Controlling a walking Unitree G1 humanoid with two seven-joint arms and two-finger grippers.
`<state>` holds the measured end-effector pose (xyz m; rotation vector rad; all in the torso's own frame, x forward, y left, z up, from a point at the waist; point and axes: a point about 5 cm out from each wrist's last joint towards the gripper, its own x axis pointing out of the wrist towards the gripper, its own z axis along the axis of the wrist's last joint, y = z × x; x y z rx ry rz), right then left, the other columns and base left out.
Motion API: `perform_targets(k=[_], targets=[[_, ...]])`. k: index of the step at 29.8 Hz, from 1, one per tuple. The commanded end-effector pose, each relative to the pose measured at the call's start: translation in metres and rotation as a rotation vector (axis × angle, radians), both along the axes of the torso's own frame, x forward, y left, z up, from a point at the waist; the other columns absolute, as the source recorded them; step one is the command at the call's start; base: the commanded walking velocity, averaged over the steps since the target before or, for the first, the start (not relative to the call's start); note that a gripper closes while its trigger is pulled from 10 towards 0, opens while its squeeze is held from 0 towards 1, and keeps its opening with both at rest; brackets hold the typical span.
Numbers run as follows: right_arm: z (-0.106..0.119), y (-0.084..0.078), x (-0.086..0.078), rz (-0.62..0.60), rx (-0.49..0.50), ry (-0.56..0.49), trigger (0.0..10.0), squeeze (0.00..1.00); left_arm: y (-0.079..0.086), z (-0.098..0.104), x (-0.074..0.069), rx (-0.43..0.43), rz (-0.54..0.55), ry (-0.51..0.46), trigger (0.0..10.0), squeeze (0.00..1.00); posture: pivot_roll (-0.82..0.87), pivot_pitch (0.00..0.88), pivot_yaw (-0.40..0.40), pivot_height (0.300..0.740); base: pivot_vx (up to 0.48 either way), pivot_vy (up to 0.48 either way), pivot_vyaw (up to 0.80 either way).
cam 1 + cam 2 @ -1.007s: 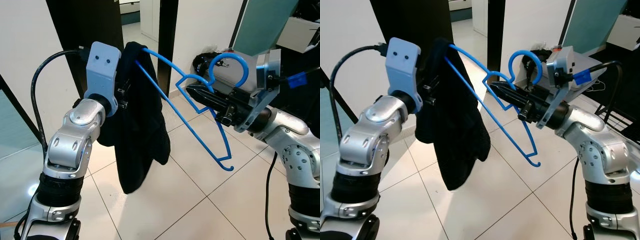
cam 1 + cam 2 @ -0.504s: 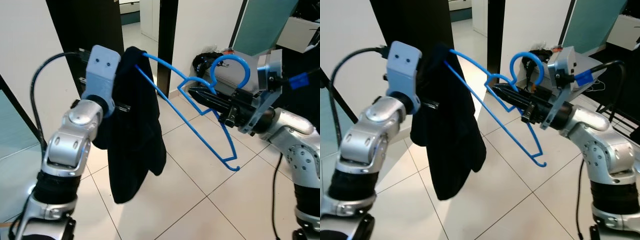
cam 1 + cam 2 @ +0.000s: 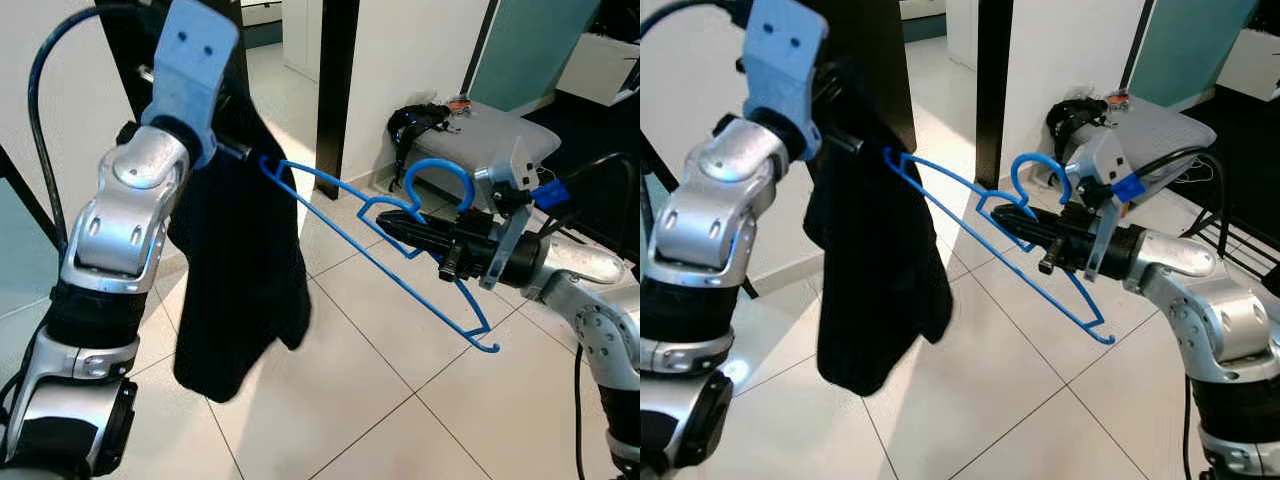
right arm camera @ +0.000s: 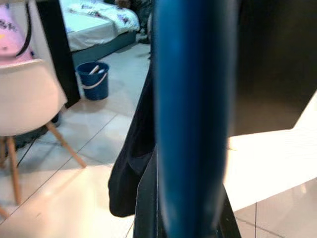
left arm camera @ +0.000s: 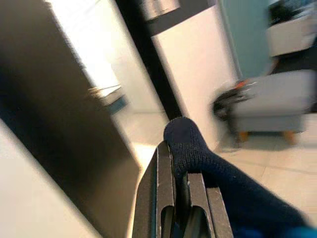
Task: Hang hanger
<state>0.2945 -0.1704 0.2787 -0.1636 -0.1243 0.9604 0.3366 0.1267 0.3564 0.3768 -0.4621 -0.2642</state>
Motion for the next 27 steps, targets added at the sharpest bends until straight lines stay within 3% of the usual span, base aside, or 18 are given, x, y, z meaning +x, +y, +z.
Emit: perform_targets(k=[1, 2, 4, 5, 6, 7, 10, 11, 15, 16, 21, 22, 23, 27], targets=[[0.001, 0.002, 0.002, -0.006, -0.001, -0.012, 10.0, 0.0, -0.011, 0.002, -0.006, 0.014, -0.069, -0.012, 0.0, 0.0, 0.01, 0.075, -0.004, 0.74, 0.0, 0.0, 0.0], [0.005, 0.003, 0.004, -0.022, 0.017, -0.026, 10.0, 0.0, -0.02, -0.004, -0.008, -0.011, -0.138, 0.025, 0.1, 0.0, 0.01, 0.077, -0.004, 0.74, 0.0, 0.0, 0.0], [0.008, 0.004, 0.006, -0.027, 0.038, -0.038, 10.0, 0.0, -0.026, -0.01, -0.008, -0.002, -0.167, 0.046, 0.5, 0.0, 0.01, 0.077, -0.004, 0.74, 0.0, 0.0, 0.0], [0.009, 0.005, 0.006, -0.023, 0.051, -0.043, 10.0, 0.0, -0.028, -0.014, -0.007, 0.004, -0.178, 0.062, 2.0, 0.0, 0.01, 0.08, -0.006, 0.74, 0.0, 0.0, 0.0], [0.009, 0.005, 0.006, -0.023, 0.051, -0.043, 10.0, 0.0, -0.028, -0.014, -0.007, 0.004, -0.178, 0.062, 2.0, 0.0, 0.01, 0.08, -0.006, 0.74, 0.0, 0.0, 0.0], [0.011, 0.006, 0.005, -0.017, 0.066, -0.046, 10.0, 0.0, -0.032, -0.019, -0.007, 0.009, -0.196, 0.082, 3.6, 0.0, 0.01, 0.08, -0.005, 0.74, 0.0, 0.0, 0.0], [0.011, 0.007, 0.005, -0.015, 0.07, -0.046, 10.0, 0.0, -0.034, -0.021, -0.007, 0.013, -0.206, 0.087, 3.8, 0.0, 0.01, 0.08, -0.005, 0.74, 0.0, 0.0, 0.0], [0.009, 0.007, 0.006, -0.019, 0.062, -0.037, 10.0, 0.0, -0.037, -0.022, -0.008, 0.003, -0.229, 0.086, 4.7, 0.0, 0.01, 0.081, -0.005, 0.74, 0.0, 0.0, 0.0], [0.007, 0.006, 0.008, -0.052, 0.049, -0.018, 10.0, 0.0, -0.045, -0.02, -0.012, -0.033, -0.305, 0.091, 5.1, 0.0, 0.0, 0.083, -0.006, 0.74, 0.0, 0.0, 0.0], [0.006, 0.003, 0.011, -0.082, 0.048, -0.012, 10.0, 0.0, -0.049, -0.02, -0.015, -0.043, -0.346, 0.097, 5.8, 0.0, 0.0, 0.082, -0.005, 0.74, 0.0, 0.0, 0.0], [0.005, -0.001, 0.018, -0.147, 0.053, -0.005, 10.0, 0.0, -0.057, -0.022, -0.018, -0.096, -0.419, 0.14, 6.5, 0.0, 0.0, 0.082, -0.004, 0.74, 0.0, 0.0, 0.0], [0.005, -0.001, 0.02, -0.162, 0.057, -0.006, 10.0, 0.0, -0.057, -0.024, -0.017, -0.121, -0.416, 0.165, 7.6, 0.0, 0.0, 0.082, -0.003, 0.74, 0.0, 0.0, 0.0], [0.004, -0.001, 0.022, -0.177, 0.051, -0.002, 10.0, 0.0, -0.055, -0.026, -0.013, -0.157, -0.395, 0.188, 10.0, 0.0, 0.0, 0.082, -0.001, 0.74, 0.0, 0.0, 0.0], [-0.006, 0.002, 0.023, -0.191, -0.013, 0.015, 10.0, 0.0, -0.049, -0.028, -0.006, -0.246, -0.344, 0.229, 10.0, 0.0, 0.0, 0.083, -0.001, 0.74, 0.0, 0.0, 0.0]])
